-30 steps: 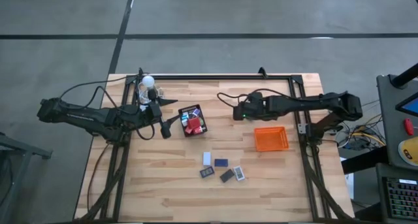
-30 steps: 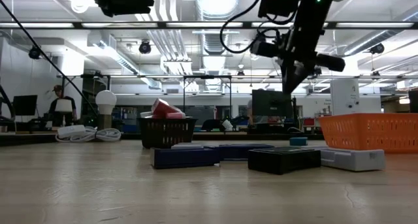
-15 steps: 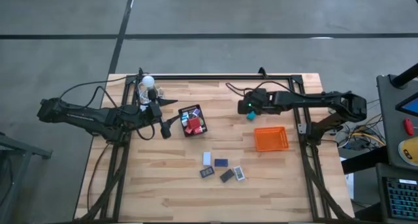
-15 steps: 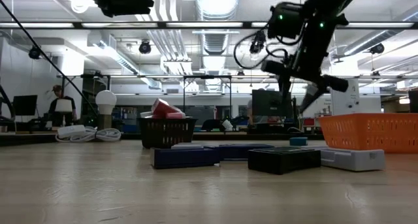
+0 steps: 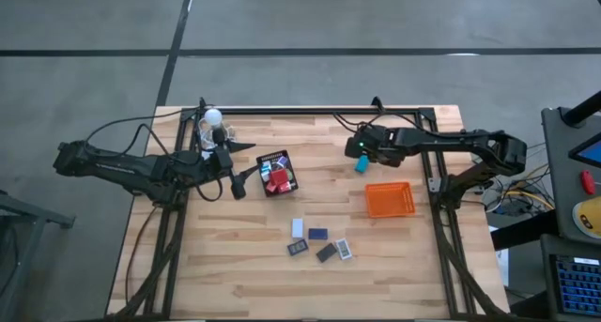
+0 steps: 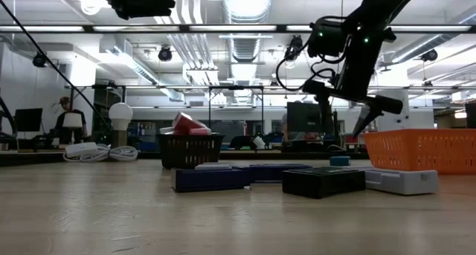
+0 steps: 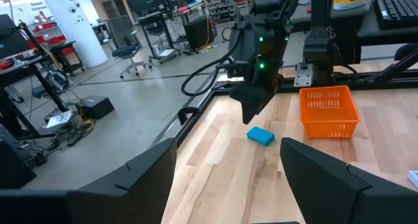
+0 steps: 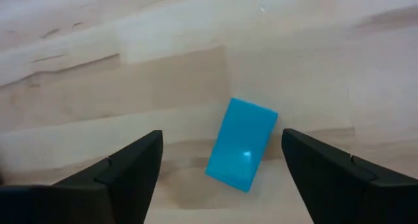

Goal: Pick & Place Office items
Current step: Put the blue digital clock in the orange bin

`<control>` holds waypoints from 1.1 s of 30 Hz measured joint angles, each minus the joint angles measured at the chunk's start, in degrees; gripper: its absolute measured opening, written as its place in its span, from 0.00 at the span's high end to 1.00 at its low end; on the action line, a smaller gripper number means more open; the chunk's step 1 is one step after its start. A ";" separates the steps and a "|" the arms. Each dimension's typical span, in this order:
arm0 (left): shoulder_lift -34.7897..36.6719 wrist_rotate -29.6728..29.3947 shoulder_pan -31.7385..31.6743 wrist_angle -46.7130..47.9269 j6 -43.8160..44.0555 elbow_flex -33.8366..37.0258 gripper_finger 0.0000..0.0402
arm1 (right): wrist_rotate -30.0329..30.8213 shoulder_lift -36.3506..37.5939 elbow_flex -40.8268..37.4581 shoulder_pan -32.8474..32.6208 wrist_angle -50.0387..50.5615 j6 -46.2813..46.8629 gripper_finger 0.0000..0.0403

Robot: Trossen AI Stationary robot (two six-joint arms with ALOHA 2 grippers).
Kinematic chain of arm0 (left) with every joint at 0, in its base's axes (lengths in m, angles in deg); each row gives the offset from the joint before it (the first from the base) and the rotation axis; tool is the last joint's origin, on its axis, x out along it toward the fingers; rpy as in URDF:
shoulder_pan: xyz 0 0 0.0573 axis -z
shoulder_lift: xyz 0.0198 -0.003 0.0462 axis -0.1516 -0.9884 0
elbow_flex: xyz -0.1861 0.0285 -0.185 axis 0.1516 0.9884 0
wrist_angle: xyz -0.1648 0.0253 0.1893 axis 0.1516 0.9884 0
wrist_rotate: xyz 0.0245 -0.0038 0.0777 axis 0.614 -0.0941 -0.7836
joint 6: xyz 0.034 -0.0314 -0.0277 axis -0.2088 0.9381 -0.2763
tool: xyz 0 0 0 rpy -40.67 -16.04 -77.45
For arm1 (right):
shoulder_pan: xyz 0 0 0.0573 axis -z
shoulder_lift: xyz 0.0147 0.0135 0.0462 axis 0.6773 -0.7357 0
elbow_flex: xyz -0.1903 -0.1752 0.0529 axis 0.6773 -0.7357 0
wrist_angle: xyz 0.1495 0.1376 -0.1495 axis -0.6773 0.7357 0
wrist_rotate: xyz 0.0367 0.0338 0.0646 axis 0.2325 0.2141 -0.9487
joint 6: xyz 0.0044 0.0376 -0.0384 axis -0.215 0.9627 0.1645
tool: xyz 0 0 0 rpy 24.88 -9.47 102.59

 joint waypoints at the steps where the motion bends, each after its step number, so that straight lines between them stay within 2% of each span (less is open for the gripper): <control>1: 0.00 -0.01 0.00 0.00 0.00 0.00 0.31 | -0.13 0.00 -0.25 0.00 0.11 0.62 0.23; 8: 0.00 0.01 0.00 0.00 0.00 0.00 0.31 | -0.03 -0.88 -2.39 0.00 -1.68 5.40 0.23; 14: 0.00 -0.01 0.00 0.01 -0.01 0.00 0.31 | -0.21 -8.15 -1.75 0.91 -4.77 6.21 0.26; 19: 0.00 0.01 0.00 0.00 0.00 0.00 0.31 | -3.56 -11.95 0.09 2.91 -3.96 5.12 0.28; 33: 0.00 0.00 -0.01 0.00 -0.01 0.00 0.31 | -4.04 -13.00 0.89 3.25 -3.58 6.82 0.40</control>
